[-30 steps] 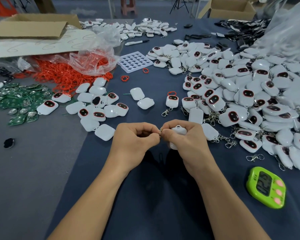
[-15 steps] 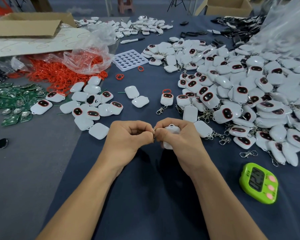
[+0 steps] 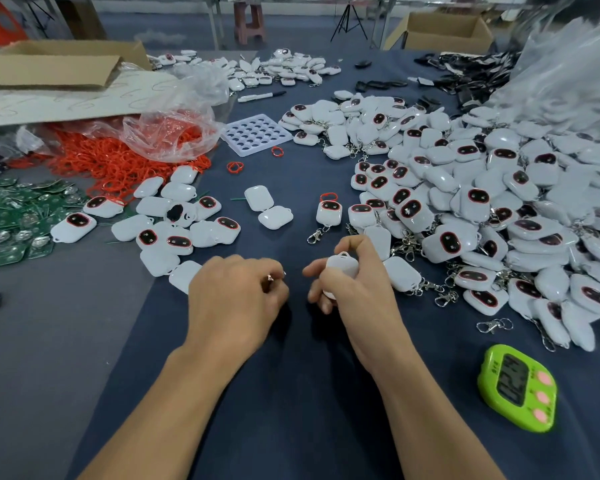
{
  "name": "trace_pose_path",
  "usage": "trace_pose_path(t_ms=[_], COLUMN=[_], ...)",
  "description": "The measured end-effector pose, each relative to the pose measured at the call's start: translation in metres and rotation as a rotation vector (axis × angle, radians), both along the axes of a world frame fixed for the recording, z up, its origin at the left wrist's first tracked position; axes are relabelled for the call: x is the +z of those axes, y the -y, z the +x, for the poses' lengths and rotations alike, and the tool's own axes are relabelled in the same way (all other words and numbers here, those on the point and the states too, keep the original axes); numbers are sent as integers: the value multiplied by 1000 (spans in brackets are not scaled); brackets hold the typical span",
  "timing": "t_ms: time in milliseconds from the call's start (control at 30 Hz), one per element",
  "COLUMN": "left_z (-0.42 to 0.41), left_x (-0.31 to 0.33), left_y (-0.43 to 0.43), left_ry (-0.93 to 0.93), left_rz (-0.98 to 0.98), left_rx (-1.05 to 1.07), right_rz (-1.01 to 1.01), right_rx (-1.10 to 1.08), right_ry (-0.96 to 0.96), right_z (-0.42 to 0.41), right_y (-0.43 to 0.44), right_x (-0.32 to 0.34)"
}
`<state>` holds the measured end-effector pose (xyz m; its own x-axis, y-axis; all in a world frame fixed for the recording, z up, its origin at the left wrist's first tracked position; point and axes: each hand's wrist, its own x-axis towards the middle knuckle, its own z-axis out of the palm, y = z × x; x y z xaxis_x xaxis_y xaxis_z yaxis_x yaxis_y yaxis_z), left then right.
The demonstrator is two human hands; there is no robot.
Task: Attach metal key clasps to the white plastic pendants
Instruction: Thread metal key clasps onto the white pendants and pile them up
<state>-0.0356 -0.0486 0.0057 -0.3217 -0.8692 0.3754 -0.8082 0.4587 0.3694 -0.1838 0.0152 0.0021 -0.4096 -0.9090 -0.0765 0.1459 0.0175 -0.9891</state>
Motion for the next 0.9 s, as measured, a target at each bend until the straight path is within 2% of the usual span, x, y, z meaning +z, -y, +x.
trace_pose_path(t_ms=[67, 167, 267, 467, 633, 900], left_z=[-2, -2, -3, -2, -1, 0], left_x=[-3, -5, -7, -7, -5, -5], left_y=[0, 4, 5, 6, 7, 7], left_ry=[36, -29, -30, -26, -78, -42], left_rz=[25, 91, 120, 139, 174, 204], left_rx=[-53, -72, -102, -140, -168, -168], right_rz=[9, 0, 1, 16, -5, -8], right_rx=[-6, -26, -39, -99, -47, -115], right_ry=[-110, -332, -430, -419, -458, -475], right_z=[1, 1, 2, 5, 4, 8], right_y=[0, -1, -1, 2, 2, 1], right_x=[-1, -5, -7, -9, -9, -9])
